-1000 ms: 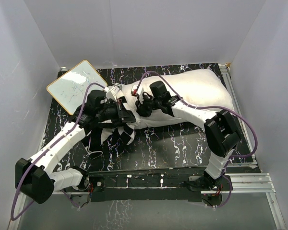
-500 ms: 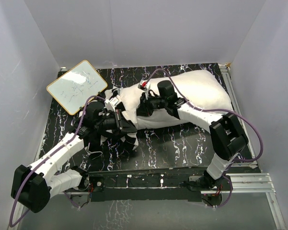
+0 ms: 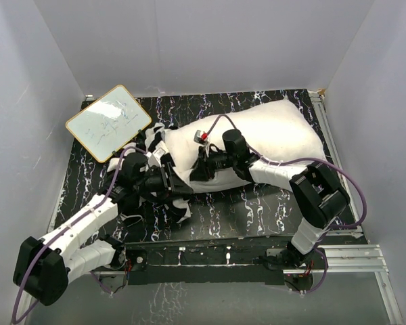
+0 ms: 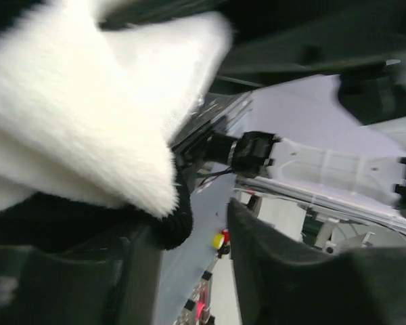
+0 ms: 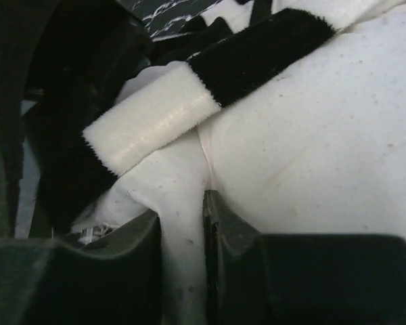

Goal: Put the pillow into the pillowcase
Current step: Stuff the pillow into the pillowcase.

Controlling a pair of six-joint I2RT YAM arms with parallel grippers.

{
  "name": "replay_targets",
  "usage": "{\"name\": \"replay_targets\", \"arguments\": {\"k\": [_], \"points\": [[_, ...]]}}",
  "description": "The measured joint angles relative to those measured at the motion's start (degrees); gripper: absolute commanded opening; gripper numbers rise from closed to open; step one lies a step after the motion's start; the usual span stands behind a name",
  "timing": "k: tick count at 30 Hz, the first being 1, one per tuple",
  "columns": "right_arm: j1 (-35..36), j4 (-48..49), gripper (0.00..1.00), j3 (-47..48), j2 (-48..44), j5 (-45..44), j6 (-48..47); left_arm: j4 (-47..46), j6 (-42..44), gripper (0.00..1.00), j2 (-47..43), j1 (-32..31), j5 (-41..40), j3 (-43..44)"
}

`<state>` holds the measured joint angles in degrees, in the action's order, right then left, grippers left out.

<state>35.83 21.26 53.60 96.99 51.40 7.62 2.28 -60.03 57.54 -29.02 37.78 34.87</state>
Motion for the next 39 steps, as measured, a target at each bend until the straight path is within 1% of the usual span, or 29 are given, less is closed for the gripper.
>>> {"name": "replay_targets", "arguments": {"k": [1,3,5,7,10,13,15,17,19,22,24,27,29,31,32,33,34,37,38,39], "points": [[-0.1,-1.6,0.4,0.3,0.0,1.6,-2.0,0.3,0.0,0.59,0.0,-0.1,0.1,-0.4],[-0.2,-11.8,0.51,3.5,-0.1,5.2,-11.6,5.1,2.7,0.74,-0.1,-0.1,-1.3,-0.4],[-0.2,-24.8,0.6,8.6,-0.3,6.8,-24.1,12.2,7.0,0.82,-0.5,-0.2,-4.2,3.0],[0.1,-37.3,0.66,13.5,-1.0,7.0,-36.5,19.5,12.9,0.82,-0.7,-0.2,-9.0,10.9],[0.1,-53.4,0.72,18.6,-2.4,6.3,-51.6,23.9,20.2,0.82,-1.2,-0.1,-13.4,21.4],[0.0,-64.7,0.77,22.7,-3.3,5.2,-60.3,26.4,26.0,0.82,-1.4,0.0,-17.1,28.0],[0.0,-70.7,0.81,26.7,-3.3,4.2,-63.7,27.5,28.4,0.81,-1.1,0.0,-20.3,29.4],[-0.1,-72.7,0.91,30.5,-3.3,3.4,-64.2,28.2,30.5,0.8,-0.1,0.0,-24.7,29.3],[-0.3,-71.0,1.0,34.4,-3.3,1.6,-61.0,27.6,32.1,0.79,1.4,0.9,-28.9,28.3],[-1.6,-64.1,1.0,39.1,-2.3,-1.7,-53.1,25.3,33.1,0.82,6.3,6.0,-31.4,27.4],[-3.2,-59.0,1.0,43.5,1.1,-3.4,-47.3,22.2,33.0,0.85,11.1,10.3,-31.7,27.4],[-5.8,-53.3,1.0,52.4,10.4,-5.6,-40.2,18.1,32.0,0.85,18.2,15.3,-31.8,27.8],[-7.0,-51.2,1.0,57.9,17.8,-7.3,-37.3,16.3,31.1,0.82,23.1,17.9,-31.2,29.2],[-7.9,-50.0,1.0,60.5,23.9,-8.9,-35.1,15.0,30.2,0.8,28.0,19.7,-30.4,31.6],[-8.2,-49.9,0.99,60.7,26.3,-9.7,-34.2,14.5,29.8,0.78,30.3,20.3,-29.8,33.0],[-8.3,-50.1,0.94,60.7,28.5,-10.3,-33.3,13.9,29.5,0.75,32.4,20.6,-29.2,34.2],[-8.2,-50.2,0.84,60.7,30.3,-10.8,-32.5,13.5,29.3,0.73,34.0,20.7,-28.5,35.1],[-8.2,-49.7,0.31,58.9,31.8,-11.4,-31.4,11.9,28.4,0.65,38.3,20.8,-25.3,36.7],[-8.1,-49.0,0.19,58.2,31.3,-11.4,-30.8,11.5,28.1,0.62,39.1,20.8,-24.0,36.7],[-8.1,-48.4,0.1,57.4,30.7,-11.4,-31.0,11.4,27.8,0.62,39.7,20.8,-22.7,36.7]]}}
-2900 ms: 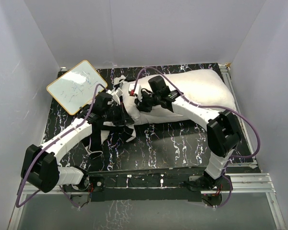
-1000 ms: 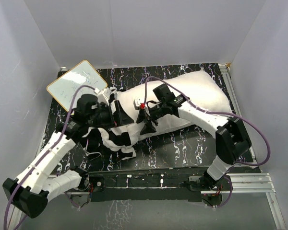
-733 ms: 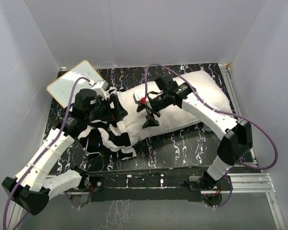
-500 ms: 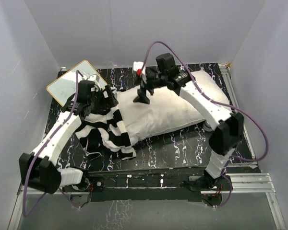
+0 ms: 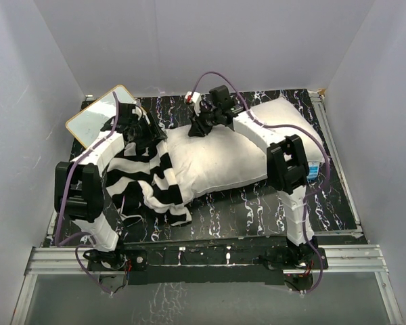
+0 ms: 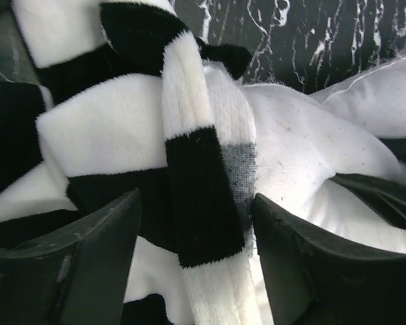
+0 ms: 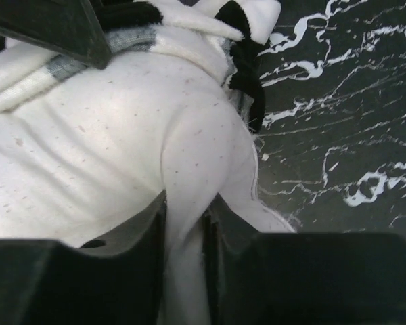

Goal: Put the pillow into the pillowcase
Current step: Stuff the pillow into the pillowcase.

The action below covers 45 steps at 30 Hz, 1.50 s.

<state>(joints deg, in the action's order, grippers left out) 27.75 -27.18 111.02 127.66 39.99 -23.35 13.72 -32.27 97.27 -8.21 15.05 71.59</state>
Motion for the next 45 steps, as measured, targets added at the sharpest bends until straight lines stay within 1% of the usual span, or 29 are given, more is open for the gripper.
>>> {"name": "replay_targets", "arguments": {"k": [1,3,6,10,13,15,20,23,27,28,29,30,31,32,33,37,42,45], "points": [[0.0,0.9,0.08,-1.4,-1.0,-0.1,0.0,0.0,-0.4,0.62,0.3,0.0,1.0,0.0],[0.0,3.2,0.08,-5.4,-3.9,-0.2,0.3,-0.1,-1.2,0.62,0.3,0.0,2.9,0.0],[0.0,7.7,0.08,-12.8,-9.5,-0.4,0.9,0.2,-1.4,0.64,-1.6,0.0,3.6,0.0],[-0.1,12.1,0.08,-20.8,-17.6,-0.2,1.8,1.7,-0.6,0.64,-8.8,0.0,2.0,-0.1],[-0.1,13.3,0.08,-23.6,-21.7,0.6,2.9,2.5,0.1,0.63,-14.9,0.0,0.8,0.0],[-0.1,14.4,0.08,-25.0,-23.1,0.8,3.5,3.5,0.4,0.63,-16.7,0.0,0.6,0.9],[0.0,16.9,0.08,-28.3,-24.1,1.1,4.7,5.0,0.5,0.63,-14.9,-0.6,0.9,2.3],[-0.1,17.6,0.08,-29.1,-24.2,1.3,5.3,6.6,0.7,0.62,-11.8,-2.1,0.6,2.7],[-0.1,18.2,0.08,-29.6,-24.7,1.6,5.6,8.2,1.4,0.59,-6.9,-3.9,0.3,4.3],[-0.1,18.5,0.08,-29.9,-25.0,1.6,5.7,8.6,1.7,0.57,-5.6,-4.2,0.2,4.8],[-0.1,18.6,0.08,-30.3,-25.3,1.7,5.7,8.9,1.9,0.53,-4.5,-4.4,0.0,5.1],[-0.1,18.6,0.08,-30.6,-25.6,1.7,5.7,9.3,2.0,0.42,-3.5,-4.5,-0.1,5.4],[-0.1,18.7,0.08,-30.9,-25.9,1.8,5.7,9.5,2.1,0.27,-3.0,-4.5,-0.3,5.5],[-0.1,18.8,0.08,-31.1,-26.0,1.8,5.7,9.8,2.1,0.14,-2.4,-4.5,-0.5,5.6],[-0.1,18.9,0.08,-31.3,-26.1,1.8,5.8,10.1,2.1,0.09,-2.1,-4.5,-0.7,5.9],[-0.1,19.1,0.08,-31.3,-26.1,1.9,5.9,11.3,2.2,0.0,-1.9,-4.9,-0.8,8.2],[-0.5,18.6,0.08,-30.1,-26.1,1.7,5.5,12.7,1.9,0.0,-0.5,-7.1,1.2,15.5],[-1.0,14.7,0.08,-24.7,-25.9,0.8,4.8,13.6,1.6,0.0,1.8,-9.8,2.7,22.3]]}}
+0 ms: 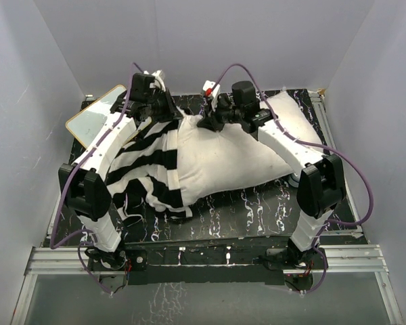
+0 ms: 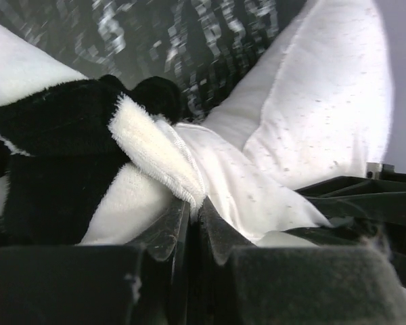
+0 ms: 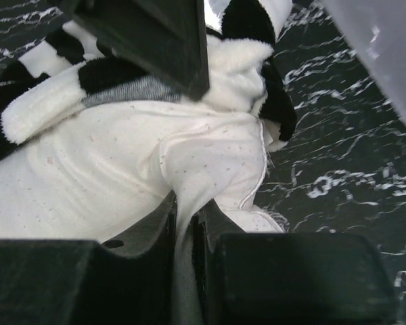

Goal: Put the pillow into the pillowcase
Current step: Stuff the pillow into the pillowcase.

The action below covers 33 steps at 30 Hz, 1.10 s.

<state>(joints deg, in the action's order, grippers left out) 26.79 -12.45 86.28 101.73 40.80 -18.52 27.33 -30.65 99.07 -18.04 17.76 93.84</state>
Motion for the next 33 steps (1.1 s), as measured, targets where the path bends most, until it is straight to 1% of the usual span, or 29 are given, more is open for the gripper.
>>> {"name": "replay_targets", "arguments": {"k": [3,5,7,10,12,13,15,17,18,22,25,26,28,32,33], "points": [[-0.9,-2.7,0.08,5.4,0.0,-0.4,-0.5,-0.4,-0.2,0.0,2.0,-2.4,0.3,7.1],[-1.4,-2.4,0.08,6.6,-0.4,-0.3,-0.3,-1.0,-0.6,0.0,2.5,-4.9,0.5,10.4],[-1.3,-1.4,0.08,5.6,-1.3,-1.0,0.1,-2.0,-1.4,0.01,2.8,-6.6,1.1,12.7],[-0.7,3.7,0.08,-1.0,-4.1,-4.7,2.1,-3.1,-3.0,0.02,3.0,-9.2,2.3,13.4],[-0.6,7.3,0.08,-6.0,-5.7,-7.1,3.8,-3.3,-3.8,0.1,3.7,-10.8,2.8,13.4],[-0.8,9.6,0.08,-8.5,-6.3,-8.0,4.9,-3.4,-4.2,0.16,4.2,-11.5,2.8,13.2],[-1.8,13.9,0.08,-13.2,-7.2,-8.3,7.2,-4.2,-4.6,0.35,4.6,-12.8,2.8,11.5],[-3.3,18.3,0.08,-17.2,-8.0,-6.6,9.8,-5.5,-4.7,0.5,4.3,-13.7,2.2,8.5],[-4.0,20.0,0.08,-18.7,-8.4,-5.5,10.8,-6.2,-4.5,0.53,4.1,-13.9,1.7,7.3],[-6.2,27.1,0.08,-23.9,-9.4,-0.7,14.9,-6.5,-3.2,0.77,2.3,-14.1,-1.2,2.1],[-6.6,31.5,0.08,-26.2,-9.4,2.5,17.0,-5.2,0.0,0.91,-1.0,-14.4,-5.4,-0.2],[-6.6,32.3,0.08,-26.6,-9.4,3.2,17.4,-4.7,1.2,0.94,-2.6,-14.4,-6.7,-0.9],[-6.7,34.4,0.08,-27.4,-9.5,4.7,18.0,-4.3,4.0,0.96,-7.8,-14.4,-10.1,-2.6],[-6.7,36.8,0.08,-28.5,-9.5,7.1,18.7,-4.1,9.0,0.96,-17.2,-13.9,-14.4,-2.6],[-6.7,37.2,0.08,-28.8,-9.6,7.6,18.7,-3.7,9.9,0.95,-18.2,-13.6,-14.7,-1.9]]}}
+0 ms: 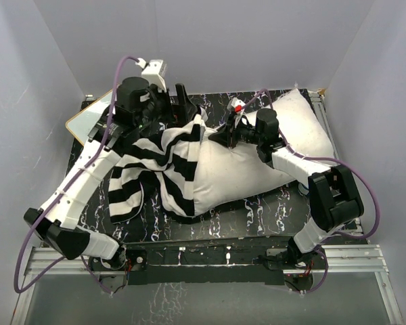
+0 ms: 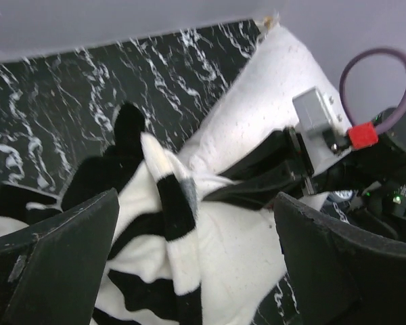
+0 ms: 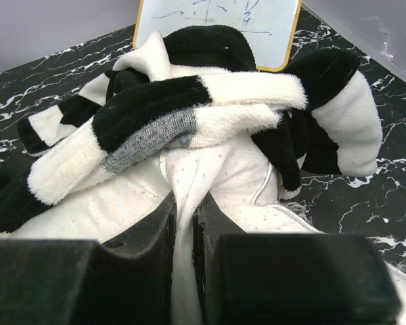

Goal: Put the pillow into the pillowcase
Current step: Stuff the pillow into the pillowcase.

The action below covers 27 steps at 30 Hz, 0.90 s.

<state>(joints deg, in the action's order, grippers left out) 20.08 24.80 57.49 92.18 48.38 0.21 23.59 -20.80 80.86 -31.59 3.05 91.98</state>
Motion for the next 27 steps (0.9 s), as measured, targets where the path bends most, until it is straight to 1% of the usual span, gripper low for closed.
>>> {"name": "replay_targets", "arguments": {"k": [2,4,7,11,15,17,19,20,21,22,23,24,25,26,27], "points": [[0.0,0.5,0.08,-0.3,-0.1,1.0,0.0,1.2,2.0,0.94,-0.2,0.9,-0.6,3.0],[0.0,0.9,0.08,-0.8,-0.3,1.6,-0.1,2.7,4.1,0.91,2.5,1.9,-1.0,7.0],[0.0,1.0,0.08,-1.2,-0.7,2.6,-0.3,5.4,6.3,0.91,10.5,3.8,-0.5,13.5],[0.0,0.8,0.08,-1.2,-0.8,3.0,-1.1,9.7,6.2,0.92,24.0,6.1,1.1,21.1],[0.0,0.9,0.08,-1.5,-0.8,3.0,-1.7,12.0,3.8,0.91,33.0,7.3,3.2,22.8],[0.0,1.0,0.08,-1.6,-0.8,3.0,-1.8,12.7,2.5,0.85,34.9,7.2,4.6,22.6],[0.0,1.1,0.08,-1.7,-0.8,3.0,-1.8,12.6,1.1,0.76,35.1,7.1,6.1,21.9],[0.0,1.2,0.08,-1.8,-0.8,3.0,-1.9,12.4,0.5,0.74,34.9,7.1,6.9,21.7],[0.0,1.2,0.08,-1.8,-0.9,3.0,-1.9,11.9,0.0,0.7,34.7,7.1,7.8,21.6],[0.0,1.2,0.08,-1.8,-0.9,3.0,-1.9,11.3,-0.7,0.61,34.6,7.0,8.9,21.4],[0.0,1.2,0.08,-1.8,-0.9,3.0,-1.9,10.5,-1.4,0.49,34.5,7.0,9.9,21.2],[0.0,1.2,0.08,-1.8,-0.9,3.0,-1.9,9.8,-2.1,0.33,34.5,7.0,11.0,21.1],[0.0,1.2,0.08,-1.8,-0.9,3.0,-1.9,9.2,-2.8,0.22,34.5,7.0,12.0,20.9],[0.0,1.2,0.08,-1.8,-0.9,3.0,-1.9,8.8,-3.5,0.12,34.5,7.0,12.9,20.8],[0.0,1.2,0.08,-1.8,-0.9,3.0,-1.9,8.5,-3.9,0.06,34.5,7.0,13.9,20.8]]}}
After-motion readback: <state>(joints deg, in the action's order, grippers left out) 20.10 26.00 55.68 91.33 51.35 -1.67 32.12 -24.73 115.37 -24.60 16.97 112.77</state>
